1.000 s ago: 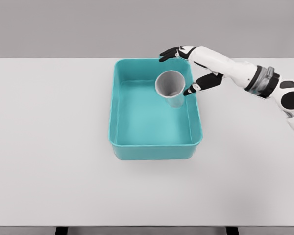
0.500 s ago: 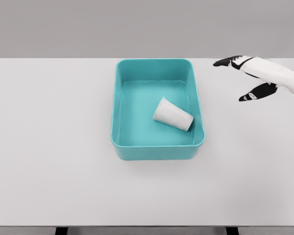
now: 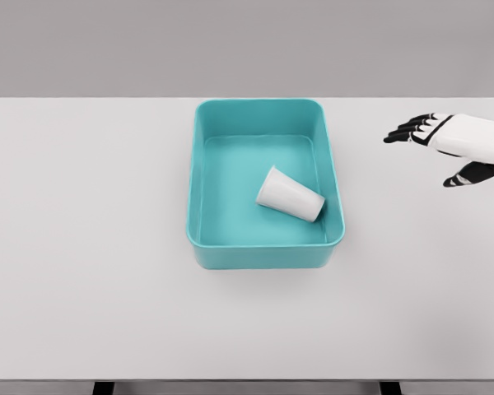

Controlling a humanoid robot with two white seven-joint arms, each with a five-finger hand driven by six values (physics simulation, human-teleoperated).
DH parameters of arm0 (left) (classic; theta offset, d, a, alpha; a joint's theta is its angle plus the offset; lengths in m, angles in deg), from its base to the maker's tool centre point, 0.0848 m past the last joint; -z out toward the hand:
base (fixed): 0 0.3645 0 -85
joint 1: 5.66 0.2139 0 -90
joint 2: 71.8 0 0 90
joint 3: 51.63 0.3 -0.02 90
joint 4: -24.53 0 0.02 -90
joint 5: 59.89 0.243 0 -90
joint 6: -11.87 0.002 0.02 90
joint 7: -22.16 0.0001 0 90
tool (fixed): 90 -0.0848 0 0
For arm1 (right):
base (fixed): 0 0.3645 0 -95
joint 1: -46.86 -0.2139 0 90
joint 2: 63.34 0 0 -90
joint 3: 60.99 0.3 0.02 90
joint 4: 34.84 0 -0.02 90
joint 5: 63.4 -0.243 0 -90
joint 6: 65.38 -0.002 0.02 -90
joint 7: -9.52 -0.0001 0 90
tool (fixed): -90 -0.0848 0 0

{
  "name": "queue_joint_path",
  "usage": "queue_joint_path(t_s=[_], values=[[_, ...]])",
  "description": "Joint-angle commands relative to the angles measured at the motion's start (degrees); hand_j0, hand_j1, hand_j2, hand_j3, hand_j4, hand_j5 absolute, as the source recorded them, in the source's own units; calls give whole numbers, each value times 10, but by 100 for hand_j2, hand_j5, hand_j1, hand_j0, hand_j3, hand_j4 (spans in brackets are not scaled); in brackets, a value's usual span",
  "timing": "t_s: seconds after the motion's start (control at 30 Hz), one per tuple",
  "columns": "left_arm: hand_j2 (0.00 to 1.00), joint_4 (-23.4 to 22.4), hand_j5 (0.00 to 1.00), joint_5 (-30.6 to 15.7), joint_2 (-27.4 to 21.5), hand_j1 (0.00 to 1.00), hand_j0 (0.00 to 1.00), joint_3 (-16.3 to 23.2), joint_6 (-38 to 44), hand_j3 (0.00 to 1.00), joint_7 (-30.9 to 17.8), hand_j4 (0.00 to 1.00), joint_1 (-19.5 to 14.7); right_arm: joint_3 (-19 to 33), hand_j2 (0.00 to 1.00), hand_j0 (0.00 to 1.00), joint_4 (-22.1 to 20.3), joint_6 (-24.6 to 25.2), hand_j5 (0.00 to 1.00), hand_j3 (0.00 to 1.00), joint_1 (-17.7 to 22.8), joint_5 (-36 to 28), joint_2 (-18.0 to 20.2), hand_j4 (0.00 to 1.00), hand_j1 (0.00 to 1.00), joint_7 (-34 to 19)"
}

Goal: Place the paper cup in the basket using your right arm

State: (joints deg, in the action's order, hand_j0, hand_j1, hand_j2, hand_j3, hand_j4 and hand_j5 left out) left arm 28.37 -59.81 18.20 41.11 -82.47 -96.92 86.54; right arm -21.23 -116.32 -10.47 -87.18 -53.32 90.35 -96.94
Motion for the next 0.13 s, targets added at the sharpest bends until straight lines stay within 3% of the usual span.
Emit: queue_joint_path(t_s=[0.0, 0.1], values=[[100, -1, 100, -3, 0, 100, 100, -1, 0, 100, 0, 100, 1, 1, 100, 100, -2, 1, 100, 100, 0, -2, 1, 100, 100, 0], [100, 0, 100, -26, 0, 100, 100, -5, 0, 100, 0, 100, 1, 1, 100, 100, -2, 1, 100, 100, 1, -2, 0, 100, 100, 0]])
